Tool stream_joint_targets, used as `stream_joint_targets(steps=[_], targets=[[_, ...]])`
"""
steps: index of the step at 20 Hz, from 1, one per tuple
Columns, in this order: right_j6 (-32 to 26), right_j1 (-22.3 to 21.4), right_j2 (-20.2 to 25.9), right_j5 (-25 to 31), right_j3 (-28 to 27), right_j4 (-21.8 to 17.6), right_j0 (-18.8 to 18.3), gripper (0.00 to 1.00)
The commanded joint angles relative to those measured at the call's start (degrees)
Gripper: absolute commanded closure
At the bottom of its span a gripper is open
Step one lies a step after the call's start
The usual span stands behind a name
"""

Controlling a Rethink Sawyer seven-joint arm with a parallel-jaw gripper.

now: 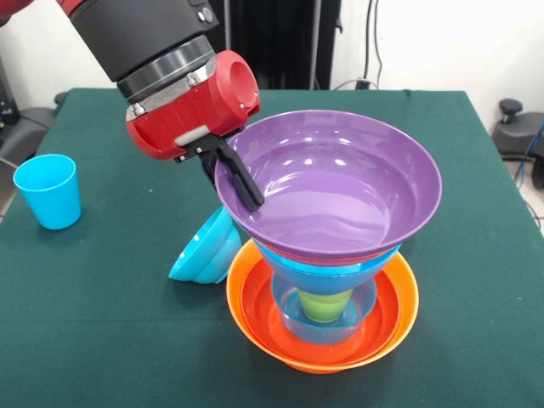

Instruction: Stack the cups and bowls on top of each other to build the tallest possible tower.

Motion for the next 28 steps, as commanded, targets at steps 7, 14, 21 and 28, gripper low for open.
stream_joint_targets(steps=[7,14,21,28], targets=[[-2.76,1.54,-2.0,-2.03,0.05,-3.54,1.72,1.0],[-2.11,1.03,-2.18,-2.39,1.02,-3.86,1.67,1.0],[-2.38,3.04,-2.31,-3.07,-0.25,-4.05,2.03,1.0],[-1.8,2.47,-2.12,-3.86,0.91,-4.29,1.75,1.0]])
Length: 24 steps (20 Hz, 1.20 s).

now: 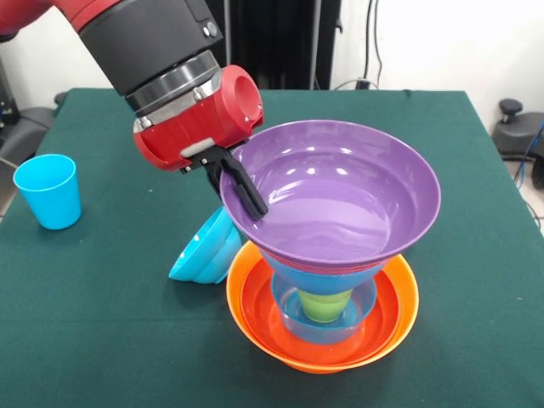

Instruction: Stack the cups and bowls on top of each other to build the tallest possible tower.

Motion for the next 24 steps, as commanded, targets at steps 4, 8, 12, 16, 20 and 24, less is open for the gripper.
stream_joint_targets(steps=[4,8,12,16,20,24], targets=[[-1.98,1.34,-2.25,-2.67,-0.02,-3.45,2.1,1.0],[-2.13,1.52,-2.24,-2.44,-0.2,-3.67,2.08,1.0],[-2.17,1.41,-2.02,-1.95,-0.19,-3.82,1.88,1.0],[-2.3,1.41,-1.85,-1.49,-0.14,-3.77,1.84,1.0],[-2.13,0.73,-1.67,-1.03,0.42,-3.59,1.58,1.0],[-2.24,0.52,-1.54,-0.53,0.27,-3.42,1.52,1.0]])
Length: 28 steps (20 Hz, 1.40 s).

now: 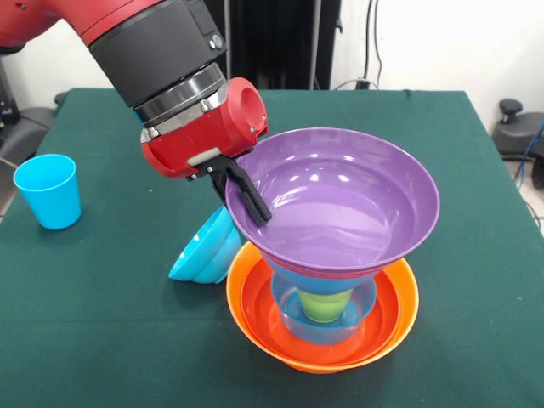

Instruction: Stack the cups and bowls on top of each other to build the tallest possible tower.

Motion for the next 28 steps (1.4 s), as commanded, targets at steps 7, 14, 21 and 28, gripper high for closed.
stream_joint_targets(steps=[7,14,21,28], targets=[[-1.22,-1.72,-1.11,-0.85,2.47,-1.71,0.73,1.0],[-0.27,-3.32,-0.86,-1.76,5.29,-1.75,-0.27,1.0],[-0.38,-3.14,-1.19,-1.28,4.48,-1.51,0.17,1.0],[-0.52,-2.82,-1.15,-1.94,4.36,-1.58,0.26,1.0]])
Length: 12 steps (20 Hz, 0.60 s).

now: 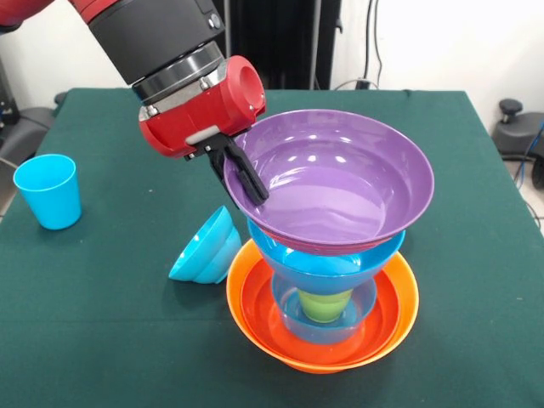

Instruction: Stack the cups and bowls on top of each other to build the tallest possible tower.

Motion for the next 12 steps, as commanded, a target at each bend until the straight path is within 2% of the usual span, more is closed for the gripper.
stream_joint_targets(steps=[1,12], targets=[[-0.48,-0.11,-1.25,-2.02,1.31,-1.59,1.28,1.0],[-0.73,1.93,-1.47,-4.16,1.31,-2.38,1.22,1.0]])
